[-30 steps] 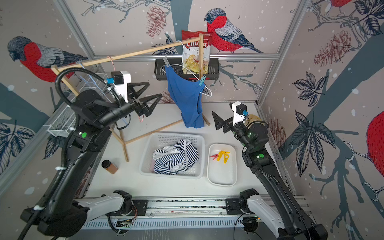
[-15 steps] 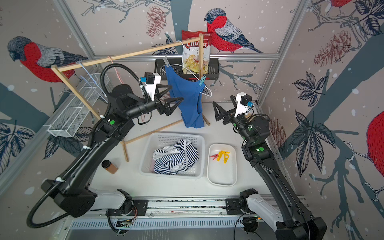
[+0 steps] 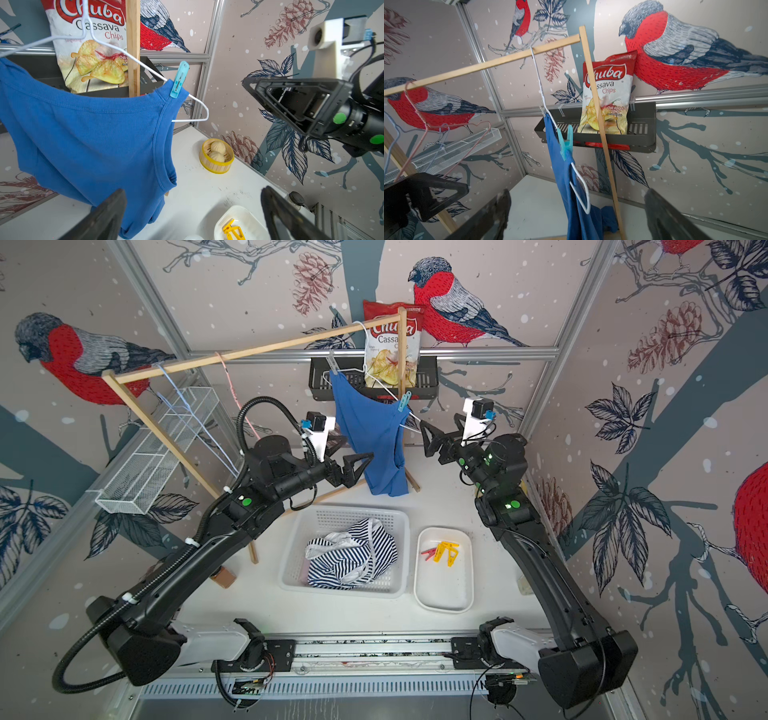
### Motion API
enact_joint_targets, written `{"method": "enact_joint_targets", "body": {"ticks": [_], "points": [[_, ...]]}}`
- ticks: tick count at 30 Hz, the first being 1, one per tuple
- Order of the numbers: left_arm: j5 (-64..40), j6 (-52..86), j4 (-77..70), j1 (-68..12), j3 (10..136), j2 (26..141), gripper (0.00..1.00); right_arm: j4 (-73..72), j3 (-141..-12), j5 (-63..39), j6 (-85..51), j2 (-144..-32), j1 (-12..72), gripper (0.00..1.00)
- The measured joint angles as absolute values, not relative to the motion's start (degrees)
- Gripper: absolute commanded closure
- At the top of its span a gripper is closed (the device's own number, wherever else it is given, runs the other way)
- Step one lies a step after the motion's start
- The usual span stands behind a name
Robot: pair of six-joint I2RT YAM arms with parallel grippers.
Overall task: Remove the clothespins securing tank tops to the hanger
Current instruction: Pick up the hanger from the clothesline.
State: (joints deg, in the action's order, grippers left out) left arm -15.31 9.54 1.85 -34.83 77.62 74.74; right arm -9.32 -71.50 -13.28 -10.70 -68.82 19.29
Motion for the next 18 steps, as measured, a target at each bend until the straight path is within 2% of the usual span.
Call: {"method": "enact_joint_targets", "body": {"ticks": [8,12,18], "points": [[-14.52,10.28,-0.43,-34.83,70.74,71.94,0.01,-8.29,-80.34,-15.35,-7.20,-80.29,19.14,0.03],[-13.30,10.26,-1.06,-34.83,68.97,70.24,0.01,-6.46,-86.94,-15.94,-5.21,-85.56,19.09,0.09],[-11.60,10.24,-1.23,-34.83,65.54,67.02,0.01,-1.78,-93.32,-17.96,-2.85,-90.52,19.11,0.24]]}}
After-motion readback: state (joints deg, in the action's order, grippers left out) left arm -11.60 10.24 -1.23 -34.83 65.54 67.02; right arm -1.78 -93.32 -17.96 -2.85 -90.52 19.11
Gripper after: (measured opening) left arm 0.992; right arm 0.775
